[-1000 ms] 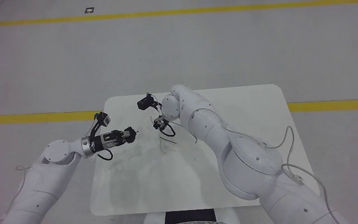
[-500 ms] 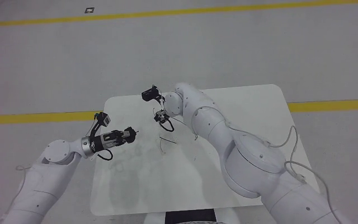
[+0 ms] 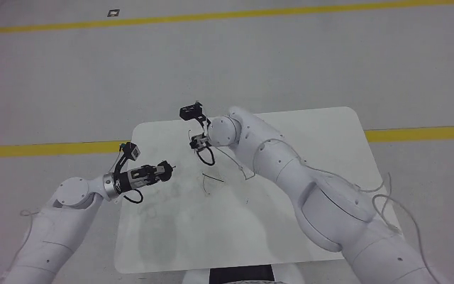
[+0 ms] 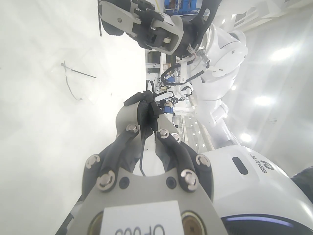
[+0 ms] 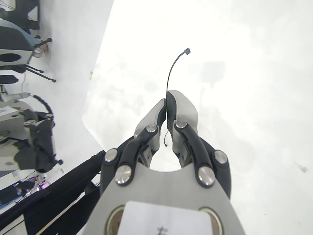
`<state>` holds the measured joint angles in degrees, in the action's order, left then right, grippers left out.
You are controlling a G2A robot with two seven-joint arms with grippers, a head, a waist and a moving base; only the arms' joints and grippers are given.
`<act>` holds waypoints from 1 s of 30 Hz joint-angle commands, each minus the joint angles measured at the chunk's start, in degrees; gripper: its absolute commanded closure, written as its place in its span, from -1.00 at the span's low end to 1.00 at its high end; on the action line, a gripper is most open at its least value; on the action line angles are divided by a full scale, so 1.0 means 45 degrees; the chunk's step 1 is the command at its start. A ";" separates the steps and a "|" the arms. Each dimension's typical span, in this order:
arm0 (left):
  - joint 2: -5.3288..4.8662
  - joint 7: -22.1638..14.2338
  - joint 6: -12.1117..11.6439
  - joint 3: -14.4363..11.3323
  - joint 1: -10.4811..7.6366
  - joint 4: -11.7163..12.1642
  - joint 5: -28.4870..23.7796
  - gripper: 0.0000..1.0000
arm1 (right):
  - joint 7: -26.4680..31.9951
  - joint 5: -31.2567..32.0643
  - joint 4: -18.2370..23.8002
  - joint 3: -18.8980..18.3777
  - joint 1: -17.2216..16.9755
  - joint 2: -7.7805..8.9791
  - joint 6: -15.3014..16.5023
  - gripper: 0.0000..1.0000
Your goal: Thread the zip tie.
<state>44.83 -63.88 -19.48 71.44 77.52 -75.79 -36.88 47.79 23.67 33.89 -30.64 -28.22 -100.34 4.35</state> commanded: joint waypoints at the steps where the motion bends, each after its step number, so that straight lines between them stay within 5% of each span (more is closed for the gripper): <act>1: 0.0000 0.0000 0.0000 0.0000 0.0000 0.0000 0.0000 1.00 | 0.0356 0.0351 0.1387 -0.0472 -0.0586 0.0585 -0.0007 1.00; 2: 0.0000 0.0000 0.0000 0.0000 0.0000 0.0000 0.0000 1.00 | 0.0569 0.0503 0.2032 -0.0717 -0.0879 0.0843 0.0015 1.00; 13: 0.0000 0.0000 0.0000 0.0000 0.0000 0.0000 0.0000 1.00 | 0.0219 0.0346 0.1973 -0.0938 -0.1072 0.0910 0.0050 1.00; 21: 0.0000 0.0000 0.0000 0.0000 0.0000 0.0000 0.0000 1.00 | 0.0117 0.0195 0.2327 -0.2481 -0.1771 0.1759 0.1687 1.00; 30: 0.0000 0.0000 0.0000 0.0000 0.0000 0.0000 0.0000 1.00 | 0.0872 0.0128 0.4300 -0.4111 -0.3003 0.2686 0.2681 1.00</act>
<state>44.83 -63.88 -19.48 71.44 77.52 -75.79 -36.88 51.41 24.05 52.20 -48.50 -41.18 -88.62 16.28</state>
